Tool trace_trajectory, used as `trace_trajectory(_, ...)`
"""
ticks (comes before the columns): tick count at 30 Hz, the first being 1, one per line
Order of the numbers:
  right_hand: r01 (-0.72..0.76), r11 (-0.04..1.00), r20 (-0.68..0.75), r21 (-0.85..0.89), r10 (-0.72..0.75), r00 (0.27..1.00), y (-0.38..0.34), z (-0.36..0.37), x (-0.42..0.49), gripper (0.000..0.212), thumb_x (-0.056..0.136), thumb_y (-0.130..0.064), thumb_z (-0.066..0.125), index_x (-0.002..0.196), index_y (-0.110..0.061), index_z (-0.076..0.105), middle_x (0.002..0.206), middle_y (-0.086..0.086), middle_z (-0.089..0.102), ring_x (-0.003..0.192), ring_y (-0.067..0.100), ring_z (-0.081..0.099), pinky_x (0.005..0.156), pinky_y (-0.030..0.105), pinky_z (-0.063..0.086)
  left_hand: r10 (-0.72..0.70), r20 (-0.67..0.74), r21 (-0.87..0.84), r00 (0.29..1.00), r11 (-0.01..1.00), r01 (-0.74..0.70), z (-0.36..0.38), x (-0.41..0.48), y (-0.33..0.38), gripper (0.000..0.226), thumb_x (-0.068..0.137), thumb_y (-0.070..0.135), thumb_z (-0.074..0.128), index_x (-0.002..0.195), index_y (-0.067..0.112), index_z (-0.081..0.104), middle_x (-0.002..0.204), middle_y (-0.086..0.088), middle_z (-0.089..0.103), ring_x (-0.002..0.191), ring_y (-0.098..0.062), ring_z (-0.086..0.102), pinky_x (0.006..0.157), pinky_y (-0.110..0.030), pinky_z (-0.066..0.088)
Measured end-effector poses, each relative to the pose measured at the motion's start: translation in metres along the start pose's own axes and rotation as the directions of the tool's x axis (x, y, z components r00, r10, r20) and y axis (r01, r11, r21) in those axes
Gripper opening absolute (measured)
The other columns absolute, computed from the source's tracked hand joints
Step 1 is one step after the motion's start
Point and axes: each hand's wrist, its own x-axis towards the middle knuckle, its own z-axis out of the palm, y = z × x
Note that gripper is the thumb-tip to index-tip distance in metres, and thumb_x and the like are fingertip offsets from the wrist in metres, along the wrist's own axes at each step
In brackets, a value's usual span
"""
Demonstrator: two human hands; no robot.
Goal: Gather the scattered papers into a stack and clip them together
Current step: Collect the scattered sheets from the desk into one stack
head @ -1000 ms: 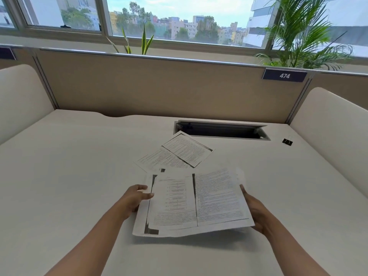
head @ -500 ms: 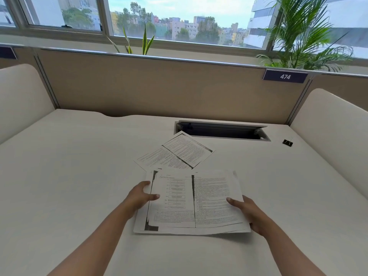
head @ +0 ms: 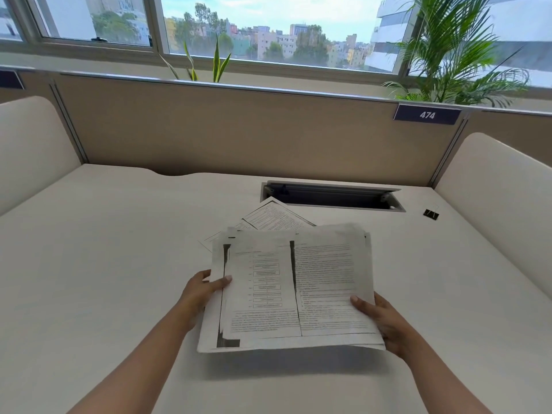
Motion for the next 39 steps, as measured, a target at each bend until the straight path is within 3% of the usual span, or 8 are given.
trace_trajectory(5, 0.047, 0.990, 0.049, -0.136, -0.041, 0.998, -0.005, 0.006, 0.002, 0.082, 0.040, -0.036, 0.092, 0.110, -0.005, 0.064, 0.110, 0.015, 0.069, 0.100, 0.031, 0.067, 0.079, 0.037, 0.057, 0.062, 0.167, -0.111, 0.984, 0.993, -0.044, -0.002, -0.008, 0.015, 0.036, 0.079, 0.018, 0.068, 0.113, 0.007, 0.061, 0.106, -0.017, 0.069, 0.098, -0.037, 0.065, 0.088, -0.055, 0.050)
trace_trajectory(10, 0.251, 0.948, -0.019, -0.197, -0.259, 0.966, -0.017, 0.017, 0.009, 0.079, 0.025, -0.040, 0.093, 0.095, -0.011, 0.072, 0.101, 0.009, 0.073, 0.095, 0.025, 0.068, 0.075, 0.030, 0.057, 0.293, 0.149, -0.204, 0.945, 0.944, -0.260, -0.002, -0.013, 0.031, 0.054, 0.042, 0.030, 0.084, 0.091, 0.013, 0.070, 0.088, -0.005, 0.075, 0.092, -0.032, 0.066, 0.076, -0.044, 0.056)
trace_trajectory(16, 0.421, 0.883, -0.065, -0.209, -0.442, 0.895, -0.027, 0.025, 0.015, 0.065, 0.048, -0.013, 0.084, 0.109, -0.013, 0.061, 0.102, 0.009, 0.068, 0.095, 0.020, 0.063, 0.084, 0.038, 0.053, 0.500, 0.128, -0.219, 0.857, 0.857, -0.467, 0.001, -0.014, 0.042, 0.037, 0.042, 0.026, 0.079, 0.079, 0.027, 0.075, 0.081, 0.003, 0.074, 0.078, -0.015, 0.068, 0.069, -0.037, 0.058)
trace_trajectory(22, 0.373, 0.901, -0.062, -0.223, -0.394, 0.917, -0.013, 0.018, 0.016, 0.058, 0.044, -0.028, 0.091, 0.096, -0.020, 0.069, 0.097, 0.002, 0.073, 0.096, 0.021, 0.066, 0.077, 0.029, 0.056, 0.415, 0.238, -0.090, 0.878, 0.910, -0.405, 0.000, -0.011, 0.021, 0.075, 0.021, 0.046, 0.091, 0.090, 0.025, 0.071, 0.093, 0.002, 0.074, 0.090, -0.015, 0.068, 0.076, -0.031, 0.056)
trace_trajectory(25, 0.344, 0.914, -0.081, -0.213, -0.367, 0.927, -0.011, 0.016, 0.017, 0.053, 0.050, -0.029, 0.088, 0.098, -0.016, 0.070, 0.100, 0.005, 0.073, 0.098, 0.025, 0.066, 0.080, 0.032, 0.055, 0.393, 0.233, -0.057, 0.890, 0.919, -0.391, 0.002, -0.009, 0.014, 0.079, 0.025, 0.053, 0.088, 0.097, 0.027, 0.067, 0.095, 0.006, 0.074, 0.092, -0.011, 0.067, 0.074, -0.025, 0.055)
trace_trajectory(28, 0.322, 0.925, -0.134, -0.201, -0.351, 0.927, -0.012, 0.013, 0.016, 0.074, 0.035, -0.049, 0.089, 0.096, -0.011, 0.071, 0.097, 0.007, 0.074, 0.090, 0.023, 0.070, 0.073, 0.032, 0.058, 0.356, 0.226, 0.015, 0.907, 0.929, -0.369, 0.007, -0.006, 0.012, 0.036, 0.058, 0.037, 0.084, 0.089, 0.029, 0.068, 0.089, 0.008, 0.074, 0.096, -0.016, 0.066, 0.077, -0.025, 0.052)
trace_trajectory(31, 0.284, 0.942, -0.143, -0.179, -0.310, 0.940, -0.011, 0.005, 0.016, 0.052, 0.058, -0.033, 0.082, 0.099, -0.004, 0.068, 0.097, 0.011, 0.074, 0.092, 0.031, 0.069, 0.071, 0.036, 0.059, 0.292, 0.215, 0.141, 0.932, 0.935, -0.325, 0.012, -0.001, 0.010, 0.006, 0.082, 0.022, 0.067, 0.088, 0.022, 0.067, 0.091, 0.004, 0.072, 0.095, -0.024, 0.067, 0.076, -0.028, 0.055)
trace_trajectory(39, 0.172, 0.984, -0.298, -0.037, -0.175, 0.938, 0.008, -0.024, 0.010, 0.049, 0.060, -0.020, 0.074, 0.104, -0.001, 0.062, 0.093, 0.013, 0.073, 0.082, 0.026, 0.071, 0.064, 0.033, 0.059, 0.310, 0.249, 0.502, 0.918, 0.769, -0.396, 0.025, 0.012, 0.001, 0.032, 0.090, 0.040, 0.053, 0.091, 0.011, 0.065, 0.095, -0.007, 0.070, 0.091, -0.027, 0.066, 0.076, -0.033, 0.050)
